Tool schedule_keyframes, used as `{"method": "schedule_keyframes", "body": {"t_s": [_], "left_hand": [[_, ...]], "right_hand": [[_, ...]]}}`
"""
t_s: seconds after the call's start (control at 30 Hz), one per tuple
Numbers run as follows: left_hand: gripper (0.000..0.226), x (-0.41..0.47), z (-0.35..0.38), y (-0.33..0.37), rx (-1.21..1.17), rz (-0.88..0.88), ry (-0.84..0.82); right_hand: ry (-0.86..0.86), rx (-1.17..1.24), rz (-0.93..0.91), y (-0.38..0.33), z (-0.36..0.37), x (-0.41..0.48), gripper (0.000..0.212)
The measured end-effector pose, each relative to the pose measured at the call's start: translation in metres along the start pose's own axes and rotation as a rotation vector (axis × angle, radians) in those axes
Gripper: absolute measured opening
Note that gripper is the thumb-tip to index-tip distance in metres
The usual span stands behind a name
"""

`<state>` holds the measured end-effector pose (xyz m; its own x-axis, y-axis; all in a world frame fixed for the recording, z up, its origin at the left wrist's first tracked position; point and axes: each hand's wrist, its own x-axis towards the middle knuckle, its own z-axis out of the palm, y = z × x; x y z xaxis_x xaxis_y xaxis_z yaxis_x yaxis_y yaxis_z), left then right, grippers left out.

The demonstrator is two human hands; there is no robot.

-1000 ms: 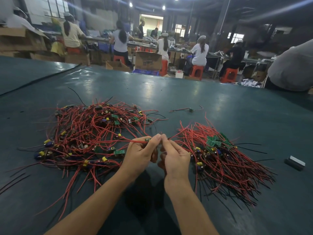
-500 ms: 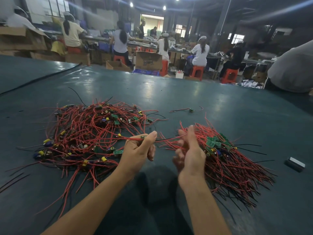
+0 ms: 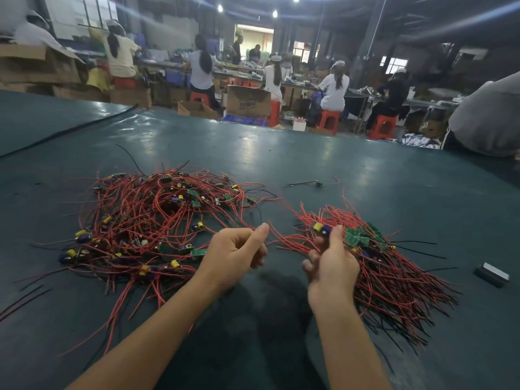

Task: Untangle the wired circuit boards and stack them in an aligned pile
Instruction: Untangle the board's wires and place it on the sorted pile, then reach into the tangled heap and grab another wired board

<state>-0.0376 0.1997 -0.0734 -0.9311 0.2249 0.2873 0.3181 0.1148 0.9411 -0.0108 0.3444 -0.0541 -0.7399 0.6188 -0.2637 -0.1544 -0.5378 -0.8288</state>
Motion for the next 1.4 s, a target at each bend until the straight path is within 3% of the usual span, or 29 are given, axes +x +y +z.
{"method": "schedule_keyframes", "body": {"t_s": [0.13, 0.2, 0.27, 0.37, 0.43, 0.6, 0.73, 0.93, 1.13, 1.4], "left_hand": [[0.029, 0.006, -0.013, -0.009, 0.262, 0.258, 0.203], [0.020, 0.011, -0.023, -0.017, 0.506, 0.267, 0.281], [0.025, 0.016, -0.034, -0.028, 0.817, 0.099, 0.302], [0.049, 0.019, -0.047, -0.040, 1.095, -0.263, 0.130], [0.052, 0.020, -0.048, -0.045, 1.172, -0.325, 0.079], [0.033, 0.019, -0.048, -0.044, 1.087, -0.209, 0.238], [0.023, 0.017, -0.050, -0.042, 0.983, -0.126, 0.237], [0.012, 0.012, -0.041, -0.018, 0.720, 0.344, 0.467], [0.008, 0.003, -0.022, -0.001, 0.604, 0.755, 0.401], [0.008, -0.003, -0.011, -0.001, 0.560, 0.827, 0.281]], "right_hand": [[0.065, 0.190, 0.178, -0.010, -0.012, 0.008, 0.027], [0.075, 0.223, 0.185, -0.010, -0.014, 0.007, 0.018], [0.091, 0.280, 0.198, -0.010, -0.014, 0.006, 0.014], [0.125, 0.434, 0.227, -0.012, -0.014, 0.005, 0.015], [0.120, 0.481, 0.252, -0.014, -0.014, 0.005, 0.019], [-0.043, 0.455, 0.349, -0.012, -0.017, 0.006, 0.049], [-0.136, 0.395, 0.336, -0.011, -0.014, 0.004, 0.044], [-0.314, 0.120, 0.354, -0.005, -0.003, -0.007, 0.037], [-0.499, -0.354, 0.149, 0.011, 0.010, -0.027, 0.038], [-0.431, -0.253, -0.116, 0.017, 0.014, -0.033, 0.029]]}}
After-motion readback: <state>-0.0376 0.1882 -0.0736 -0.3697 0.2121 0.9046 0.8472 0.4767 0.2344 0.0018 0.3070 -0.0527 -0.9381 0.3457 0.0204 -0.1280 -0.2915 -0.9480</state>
